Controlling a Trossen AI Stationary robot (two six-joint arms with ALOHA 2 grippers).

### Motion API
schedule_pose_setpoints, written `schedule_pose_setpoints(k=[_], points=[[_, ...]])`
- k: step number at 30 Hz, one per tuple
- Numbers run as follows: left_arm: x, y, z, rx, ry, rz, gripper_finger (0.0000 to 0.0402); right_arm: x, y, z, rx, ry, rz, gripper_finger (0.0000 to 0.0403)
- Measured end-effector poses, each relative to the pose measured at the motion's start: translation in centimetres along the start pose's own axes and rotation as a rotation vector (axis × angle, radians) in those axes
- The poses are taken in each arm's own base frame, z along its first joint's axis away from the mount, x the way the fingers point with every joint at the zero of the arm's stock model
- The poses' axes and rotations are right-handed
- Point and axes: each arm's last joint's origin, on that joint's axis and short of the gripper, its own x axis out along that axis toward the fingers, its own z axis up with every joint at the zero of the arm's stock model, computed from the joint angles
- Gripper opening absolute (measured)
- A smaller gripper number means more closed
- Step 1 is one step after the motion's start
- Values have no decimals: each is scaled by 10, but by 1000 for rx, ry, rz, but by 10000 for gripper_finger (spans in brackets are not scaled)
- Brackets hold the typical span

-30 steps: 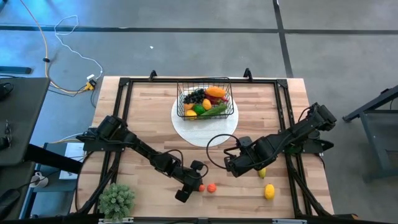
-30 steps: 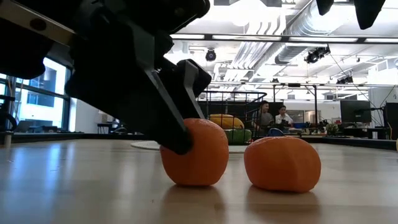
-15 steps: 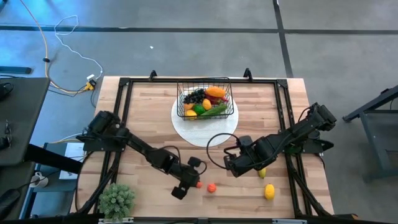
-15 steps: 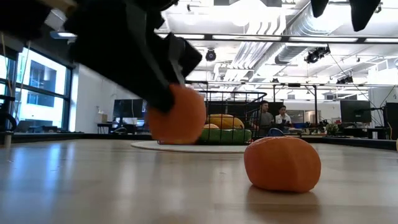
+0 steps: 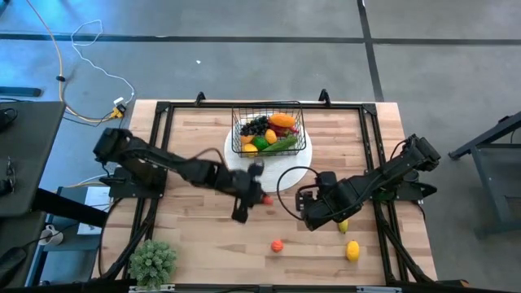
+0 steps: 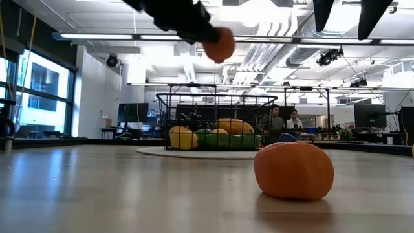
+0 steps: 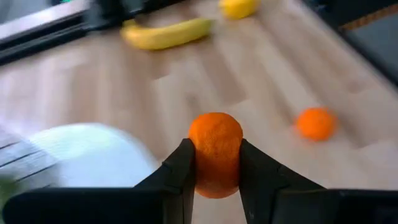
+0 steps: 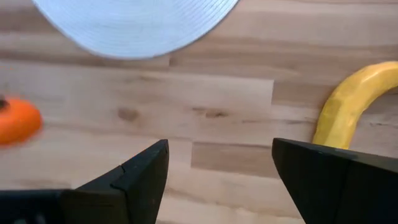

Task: Build produce basket
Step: Put the left orange fruit into the black basket

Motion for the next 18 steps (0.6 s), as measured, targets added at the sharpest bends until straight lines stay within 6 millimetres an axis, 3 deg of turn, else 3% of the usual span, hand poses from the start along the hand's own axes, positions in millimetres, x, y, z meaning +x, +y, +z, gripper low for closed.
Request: schedule_pose_setpoints(k=[6, 18], points=[[-22, 47, -2, 8, -17, 126, 78, 0, -3, 4, 81, -66, -18, 266], [-38, 133, -24, -180, -60, 382, 78, 2, -6, 15, 109, -127, -71, 266]])
